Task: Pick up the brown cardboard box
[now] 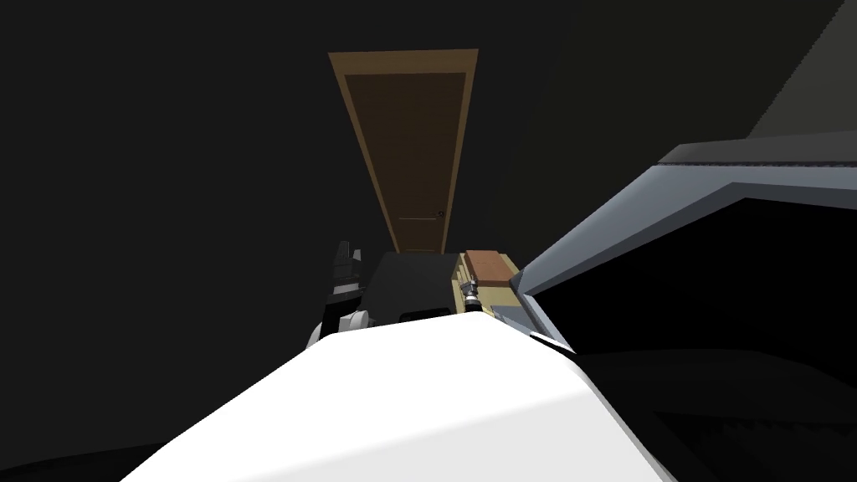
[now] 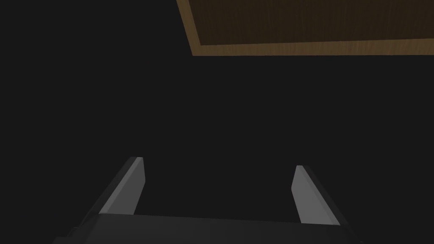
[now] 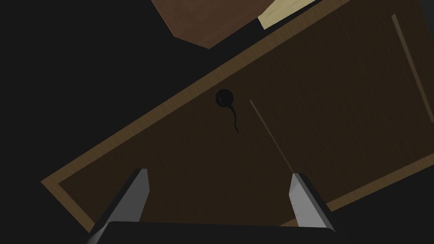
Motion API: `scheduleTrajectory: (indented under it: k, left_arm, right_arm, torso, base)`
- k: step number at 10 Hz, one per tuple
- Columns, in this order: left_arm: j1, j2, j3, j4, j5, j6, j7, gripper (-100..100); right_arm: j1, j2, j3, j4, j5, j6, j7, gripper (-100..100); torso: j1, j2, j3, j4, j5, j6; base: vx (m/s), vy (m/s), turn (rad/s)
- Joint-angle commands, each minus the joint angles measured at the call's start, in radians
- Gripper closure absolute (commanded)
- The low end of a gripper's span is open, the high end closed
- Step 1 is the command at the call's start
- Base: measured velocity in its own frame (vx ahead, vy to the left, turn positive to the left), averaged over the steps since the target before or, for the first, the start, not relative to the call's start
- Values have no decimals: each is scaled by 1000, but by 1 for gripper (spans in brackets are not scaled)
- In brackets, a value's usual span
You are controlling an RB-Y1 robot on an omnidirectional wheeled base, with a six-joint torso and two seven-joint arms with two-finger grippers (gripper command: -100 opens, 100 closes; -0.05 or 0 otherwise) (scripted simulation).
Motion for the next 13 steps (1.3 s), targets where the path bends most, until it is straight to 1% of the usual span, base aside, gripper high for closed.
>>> scheduleTrajectory:
  k: [1, 8, 9, 11, 12, 13]
  left_arm:
    - [0, 0, 0, 0, 0, 0, 0, 0]
    - [0, 0, 0, 0, 0, 0, 0, 0]
    - [0, 0, 0, 0, 0, 0, 0, 0]
    - [0, 0, 0, 0, 0, 0, 0, 0]
    - [0, 0, 0, 0, 0, 0, 0, 0]
    - [0, 0, 0, 0, 0, 0, 0, 0]
  right_arm:
    - [6, 4, -26, -5, 5, -3, 5, -100]
    - [6, 4, -26, -5, 5, -3, 5, -100]
    - [19, 25, -76, -10, -1, 4, 27, -100]
    - [19, 25, -82, -10, -1, 4, 27, -100]
    - [33, 47, -130, -15, -8, 10, 50, -100]
    - [33, 47, -138, -15, -8, 10, 50, -100]
  torso:
    - [0, 0, 0, 0, 0, 0]
    - [-2, -2, -1, 0, 0, 0]
    - [-2, -2, -1, 0, 0, 0]
    - [1, 1, 1, 0, 0, 0]
    - [0, 0, 0, 0, 0, 0]
    - [1, 1, 1, 0, 0, 0]
  base:
    - [-19, 19, 63]
    - [-1, 1, 4]
    - [-49, 49, 160]
    - [-37, 38, 122]
    - [-44, 45, 146]
    - [-22, 22, 72]
